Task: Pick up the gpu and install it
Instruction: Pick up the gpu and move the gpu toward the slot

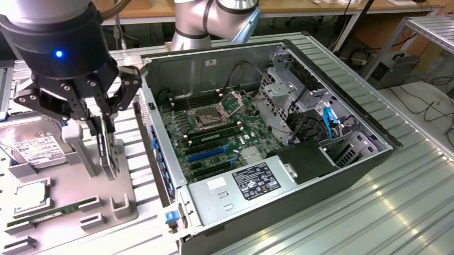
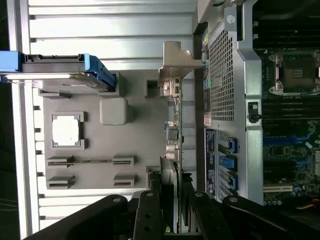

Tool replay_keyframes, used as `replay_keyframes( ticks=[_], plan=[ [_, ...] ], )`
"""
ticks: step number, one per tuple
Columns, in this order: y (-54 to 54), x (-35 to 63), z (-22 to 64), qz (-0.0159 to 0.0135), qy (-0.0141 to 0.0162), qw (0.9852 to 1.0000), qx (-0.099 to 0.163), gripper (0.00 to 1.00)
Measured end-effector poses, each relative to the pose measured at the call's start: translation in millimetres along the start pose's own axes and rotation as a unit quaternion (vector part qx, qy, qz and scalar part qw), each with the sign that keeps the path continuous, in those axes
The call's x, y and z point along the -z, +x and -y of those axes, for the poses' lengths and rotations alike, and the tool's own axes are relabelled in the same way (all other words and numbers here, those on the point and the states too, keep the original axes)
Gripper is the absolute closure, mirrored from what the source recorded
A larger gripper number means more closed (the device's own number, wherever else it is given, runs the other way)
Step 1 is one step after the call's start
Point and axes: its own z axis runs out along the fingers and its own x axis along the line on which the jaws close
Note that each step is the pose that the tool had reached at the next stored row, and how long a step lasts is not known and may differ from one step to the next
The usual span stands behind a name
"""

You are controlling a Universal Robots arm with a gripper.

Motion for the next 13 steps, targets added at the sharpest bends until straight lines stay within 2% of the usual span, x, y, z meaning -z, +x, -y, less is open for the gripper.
replay_keyframes(
  ticks=[4, 5, 7, 9, 10, 13],
  plan=[
    [-15.1, 20.3, 5.6, 0.0, -0.0021, 1.0, 0.0, 0.74],
    [-24.1, 28.9, 7.5, -0.0001, -0.0043, 1.0, 0.0, 0.74],
    [-34.2, 36.7, 8.9, -0.0002, -0.008, 1.0, 0.0, 0.74],
    [-44.7, 42.5, 9.4, -0.0004, -0.0129, 0.9999, 0.0, 0.74],
    [-49.3, 43.6, 9.5, -0.0004, -0.014, 0.9999, 0.0, 0.74],
    [-64.9, 44.4, 9.1, -0.0011, -0.0142, 0.9999, 0.0, 0.74]
  ],
)
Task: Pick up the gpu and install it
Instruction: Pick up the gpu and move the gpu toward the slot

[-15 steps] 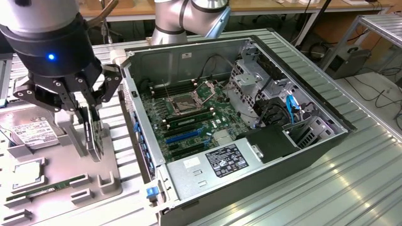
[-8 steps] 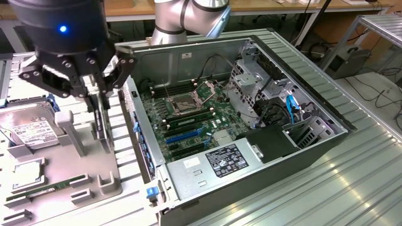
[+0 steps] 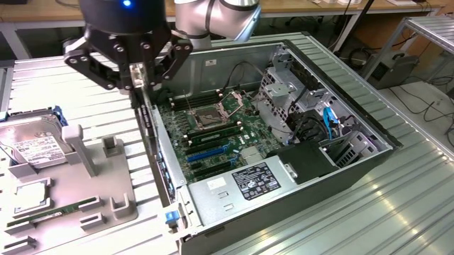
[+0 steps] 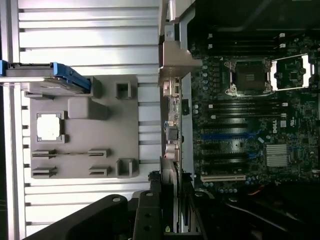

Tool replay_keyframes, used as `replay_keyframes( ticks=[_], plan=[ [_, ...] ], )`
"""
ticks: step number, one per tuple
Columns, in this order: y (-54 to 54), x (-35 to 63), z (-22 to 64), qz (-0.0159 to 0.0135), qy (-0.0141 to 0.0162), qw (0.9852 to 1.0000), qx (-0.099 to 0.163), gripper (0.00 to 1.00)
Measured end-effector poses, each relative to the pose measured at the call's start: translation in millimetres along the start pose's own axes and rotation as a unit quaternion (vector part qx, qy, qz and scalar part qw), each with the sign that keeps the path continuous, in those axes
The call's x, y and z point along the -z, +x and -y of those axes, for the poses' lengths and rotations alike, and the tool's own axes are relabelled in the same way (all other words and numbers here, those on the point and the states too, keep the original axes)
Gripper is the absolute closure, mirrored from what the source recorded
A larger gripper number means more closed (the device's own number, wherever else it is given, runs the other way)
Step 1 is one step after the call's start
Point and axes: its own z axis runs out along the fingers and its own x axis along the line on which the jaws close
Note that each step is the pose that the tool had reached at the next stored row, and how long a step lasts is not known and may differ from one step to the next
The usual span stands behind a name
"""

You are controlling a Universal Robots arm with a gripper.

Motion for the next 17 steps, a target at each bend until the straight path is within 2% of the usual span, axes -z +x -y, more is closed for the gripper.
replay_keyframes(
  ticks=[4, 5, 9, 17],
  plan=[
    [-18.4, -0.6, -0.5, -0.001, 0.0001, 1.0, 0.0, 0.74],
    [-27.7, -0.9, -0.8, -0.0021, 0.0001, 1.0, 0.0, 0.74],
    [-46.8, -2.7, -1.2, -0.0043, 0.0002, 1.0, 0.0, 0.74],
    [-82.9, -17.6, -4.1, -0.0054, 0.0024, 1.0, 0.0, 0.74]
  ],
)
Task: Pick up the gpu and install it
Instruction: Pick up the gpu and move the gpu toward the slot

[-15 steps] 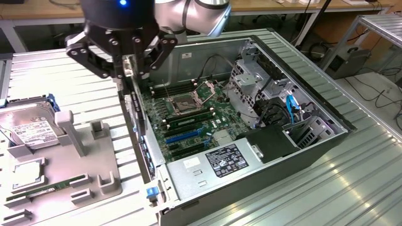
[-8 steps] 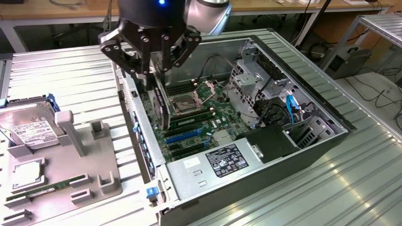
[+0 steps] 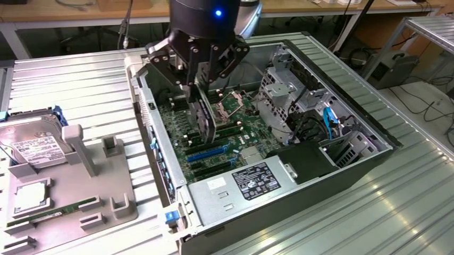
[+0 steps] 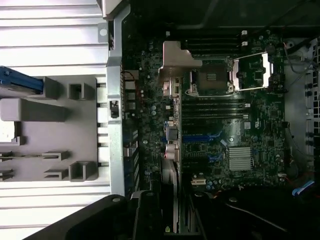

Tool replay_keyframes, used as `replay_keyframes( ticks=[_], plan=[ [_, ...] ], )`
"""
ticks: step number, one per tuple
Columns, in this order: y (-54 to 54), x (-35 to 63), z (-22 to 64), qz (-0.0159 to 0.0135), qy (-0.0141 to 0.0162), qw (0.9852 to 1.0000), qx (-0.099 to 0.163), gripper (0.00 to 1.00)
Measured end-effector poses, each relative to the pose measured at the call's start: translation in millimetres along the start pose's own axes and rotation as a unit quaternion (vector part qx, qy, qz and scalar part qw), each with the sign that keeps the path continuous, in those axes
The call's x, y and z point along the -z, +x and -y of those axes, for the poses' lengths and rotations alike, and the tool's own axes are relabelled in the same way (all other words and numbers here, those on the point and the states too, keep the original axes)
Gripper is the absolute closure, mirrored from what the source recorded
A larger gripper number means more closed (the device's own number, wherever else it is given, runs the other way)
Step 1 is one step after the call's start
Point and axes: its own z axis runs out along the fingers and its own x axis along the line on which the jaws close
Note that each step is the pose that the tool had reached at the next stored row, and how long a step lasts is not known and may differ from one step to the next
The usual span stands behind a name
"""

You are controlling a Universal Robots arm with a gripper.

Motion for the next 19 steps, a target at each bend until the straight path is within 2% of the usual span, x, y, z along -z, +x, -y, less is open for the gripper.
replay_keyframes(
  ticks=[11, 15, 17, 19],
  plan=[
    [-50.8, -22.1, -8.1, -0.0011, 0.0032, 1.0, 0.0, 0.74],
    [-75.3, -32.6, -11.3, -0.0021, 0.0044, 1.0, 0.0, 0.74],
    [-85.1, -35.7, -11.8, -0.0032, 0.0045, 1.0, 0.001, 0.74],
    [-94.9, -38.4, -12.1, -0.0057, 0.0045, 1.0, 0.001, 0.74]
  ],
)
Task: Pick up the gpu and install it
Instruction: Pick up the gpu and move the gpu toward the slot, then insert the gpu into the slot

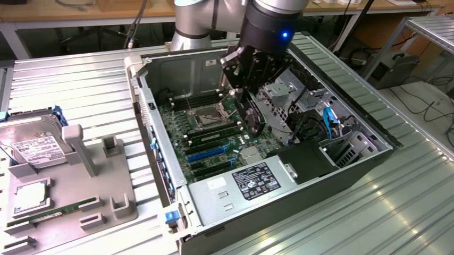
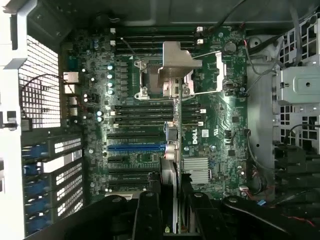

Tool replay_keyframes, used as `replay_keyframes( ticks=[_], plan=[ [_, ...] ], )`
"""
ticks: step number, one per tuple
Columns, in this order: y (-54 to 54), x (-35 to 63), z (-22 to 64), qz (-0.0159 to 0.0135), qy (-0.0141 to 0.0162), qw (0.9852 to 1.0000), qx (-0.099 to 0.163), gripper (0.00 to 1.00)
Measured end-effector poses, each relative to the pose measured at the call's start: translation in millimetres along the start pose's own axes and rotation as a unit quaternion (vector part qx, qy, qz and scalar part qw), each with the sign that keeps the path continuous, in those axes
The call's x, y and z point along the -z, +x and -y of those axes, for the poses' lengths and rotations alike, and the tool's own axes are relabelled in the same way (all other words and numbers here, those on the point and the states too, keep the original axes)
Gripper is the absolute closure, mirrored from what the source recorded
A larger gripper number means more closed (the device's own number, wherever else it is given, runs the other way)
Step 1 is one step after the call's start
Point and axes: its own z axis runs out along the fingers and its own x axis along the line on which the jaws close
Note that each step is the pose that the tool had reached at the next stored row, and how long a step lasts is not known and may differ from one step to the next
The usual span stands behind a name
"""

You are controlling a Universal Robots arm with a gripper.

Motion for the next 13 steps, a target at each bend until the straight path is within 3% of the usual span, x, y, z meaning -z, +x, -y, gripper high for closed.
replay_keyframes(
  ticks=[1, 2, 3, 13],
  plan=[
    [-4.6, -0.8, -0.1, -0.0027, 0.0001, 1.0, 0.0, 0.74],
    [-8.9, -1.0, -0.2, -0.0078, 0.0002, 1.0, 0.0, 0.74],
    [-9.5, -1.0, -0.2, -0.0092, 0.0002, 1.0, 0.0, 0.74],
    [-9.5, -1.0, -0.2, -0.0093, 0.0001, 1.0, 0.0, 0.74]
  ],
)
